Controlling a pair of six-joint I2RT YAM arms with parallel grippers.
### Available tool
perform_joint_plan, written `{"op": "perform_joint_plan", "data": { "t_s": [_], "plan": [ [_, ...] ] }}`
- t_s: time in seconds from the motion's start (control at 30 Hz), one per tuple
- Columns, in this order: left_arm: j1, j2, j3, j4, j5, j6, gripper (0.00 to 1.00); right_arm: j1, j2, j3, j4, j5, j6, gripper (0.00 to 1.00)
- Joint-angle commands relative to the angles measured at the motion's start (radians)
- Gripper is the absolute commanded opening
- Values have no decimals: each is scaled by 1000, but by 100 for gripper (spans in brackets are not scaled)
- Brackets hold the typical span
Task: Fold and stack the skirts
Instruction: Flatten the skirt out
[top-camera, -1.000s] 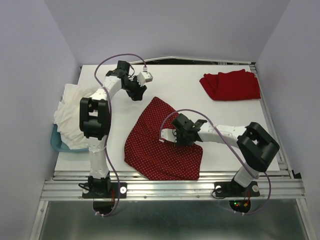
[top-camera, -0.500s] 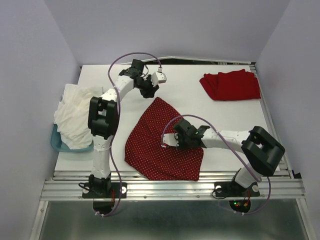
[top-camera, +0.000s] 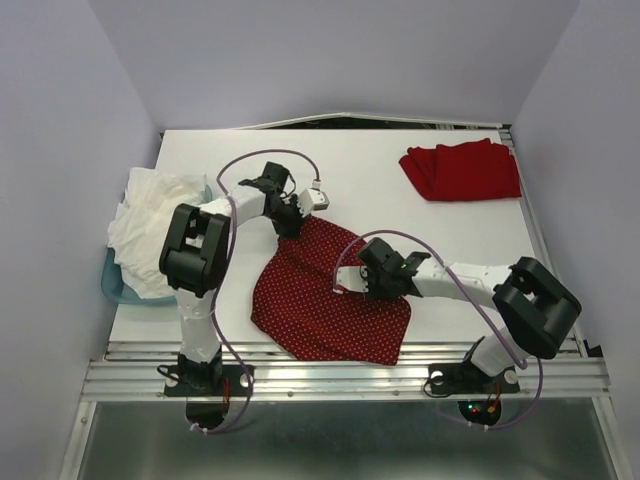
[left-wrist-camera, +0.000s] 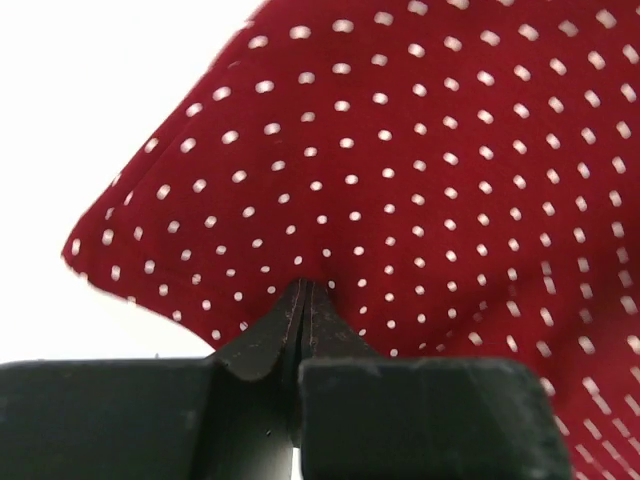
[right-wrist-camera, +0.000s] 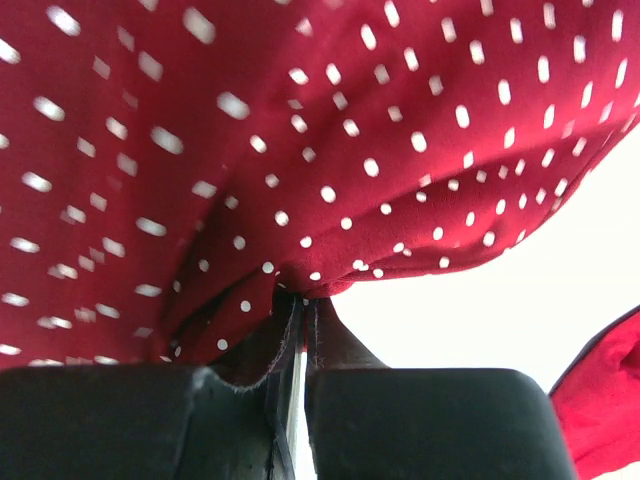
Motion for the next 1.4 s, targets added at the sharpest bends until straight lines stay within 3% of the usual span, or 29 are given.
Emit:
{"op": "perform_joint_plan", "data": {
  "t_s": [0.0,0.13,0.33,0.47,0.73,0.87,1.2,1.37],
  "plan": [
    [-5,-134,-198,-49,-32,-38,6,-47,-48,-46,-104,10,-25,1],
    [-10,-289,-438,-66,-11,-47,6,-70,-99,-83,-110,10,-60,1],
    [-102,-524,-584,-72,-26,-64,14,-70,-111,-86,-118,-28,-106,1],
    [-94,-547,-485,-127,5,-89,29,-70,-67,-22,-107,-56,-115,1],
    [47,-427,-159,-213,26,-34,32,-70,-17,47,-115,-65,-131,1],
    [81,-337,-75,-259,22,17,32,-70,-19,52,-117,-62,-138,1],
    [99,-206,-68,-376,-32,226,37,-70,-31,41,-129,-54,-135,1],
    [98,-174,-89,-341,-60,212,40,-70,-37,30,-129,-54,-129,1]
  ]
}}
